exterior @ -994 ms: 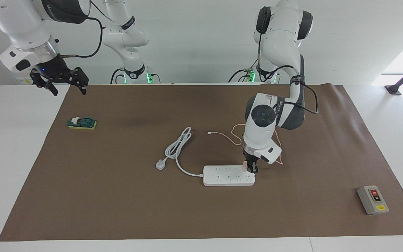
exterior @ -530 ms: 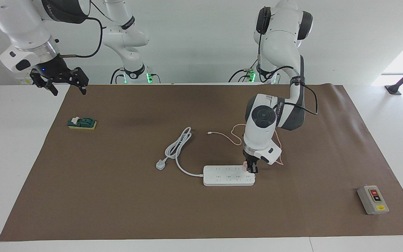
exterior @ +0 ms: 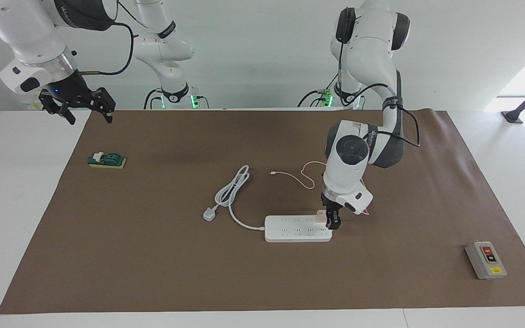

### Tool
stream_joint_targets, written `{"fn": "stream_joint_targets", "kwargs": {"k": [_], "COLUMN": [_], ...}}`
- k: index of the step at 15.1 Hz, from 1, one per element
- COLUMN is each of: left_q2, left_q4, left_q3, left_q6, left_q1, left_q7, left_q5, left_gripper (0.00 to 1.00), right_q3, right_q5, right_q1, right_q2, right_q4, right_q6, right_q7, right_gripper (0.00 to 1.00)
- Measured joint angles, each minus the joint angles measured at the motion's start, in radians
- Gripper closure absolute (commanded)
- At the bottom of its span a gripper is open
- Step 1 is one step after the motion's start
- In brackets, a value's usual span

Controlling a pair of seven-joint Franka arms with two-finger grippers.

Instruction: Plug charger into power strip

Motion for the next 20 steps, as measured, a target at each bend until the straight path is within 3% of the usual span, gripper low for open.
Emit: {"fn": "stream_joint_targets", "kwargs": {"k": [7,20], "left_q2": [-0.155,-0.288], "left_q4": [-0.001,-0.003], "left_q3": [0.003,0.008], "left_q6": [-0.116,-0.302], "left_q1": [0.084,0.412], "left_q7": [0.279,1.325], "left_q5": [-0.011,-0.014], "left_gripper": [0.0,0.0], "right_q3": [0.0,0.0], "right_q5": [0.0,0.0], "right_q1": [0.0,0.0], "right_q2": [0.0,0.0], "right_q4": [0.0,0.0], "right_q6": [0.0,0.0], "right_q7": [0.0,0.0], "right_gripper": [0.0,0.0]}}
